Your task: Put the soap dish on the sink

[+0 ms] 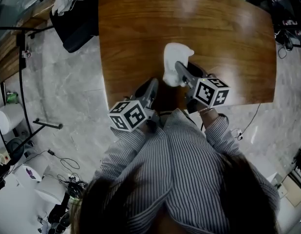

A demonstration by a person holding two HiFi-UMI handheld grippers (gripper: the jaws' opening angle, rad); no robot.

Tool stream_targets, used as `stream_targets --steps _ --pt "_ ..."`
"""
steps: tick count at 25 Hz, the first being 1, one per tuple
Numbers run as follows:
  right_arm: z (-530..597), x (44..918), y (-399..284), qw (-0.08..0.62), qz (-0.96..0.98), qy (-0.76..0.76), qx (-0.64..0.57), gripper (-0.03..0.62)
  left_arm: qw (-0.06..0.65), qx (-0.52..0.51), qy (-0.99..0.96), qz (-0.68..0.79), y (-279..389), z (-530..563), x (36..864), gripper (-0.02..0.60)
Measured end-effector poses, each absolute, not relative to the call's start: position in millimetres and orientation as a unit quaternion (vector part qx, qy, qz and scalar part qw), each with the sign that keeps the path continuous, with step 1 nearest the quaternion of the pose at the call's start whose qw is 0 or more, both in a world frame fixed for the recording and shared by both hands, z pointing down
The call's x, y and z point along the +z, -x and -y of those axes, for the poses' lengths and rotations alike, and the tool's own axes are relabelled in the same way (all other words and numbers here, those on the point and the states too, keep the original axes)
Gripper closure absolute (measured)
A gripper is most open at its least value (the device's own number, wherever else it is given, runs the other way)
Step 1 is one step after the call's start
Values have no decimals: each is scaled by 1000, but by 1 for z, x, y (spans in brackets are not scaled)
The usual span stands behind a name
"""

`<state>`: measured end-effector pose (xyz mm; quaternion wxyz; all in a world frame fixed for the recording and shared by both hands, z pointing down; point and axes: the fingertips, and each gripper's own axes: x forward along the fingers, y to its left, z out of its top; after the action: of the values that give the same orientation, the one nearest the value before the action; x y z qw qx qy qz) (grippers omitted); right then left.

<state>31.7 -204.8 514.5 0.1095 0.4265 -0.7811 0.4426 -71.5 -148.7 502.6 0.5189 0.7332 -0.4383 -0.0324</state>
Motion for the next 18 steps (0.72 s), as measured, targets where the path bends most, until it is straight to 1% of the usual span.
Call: stream_targets --steps 9,18 --pt "198 537 -32 125 772 -417 463 456 534 -25 -721 441 67 141 518 581" --pt "198 542 -32 117 768 -413 475 456 535 -19 -723 438 64 138 522 581"
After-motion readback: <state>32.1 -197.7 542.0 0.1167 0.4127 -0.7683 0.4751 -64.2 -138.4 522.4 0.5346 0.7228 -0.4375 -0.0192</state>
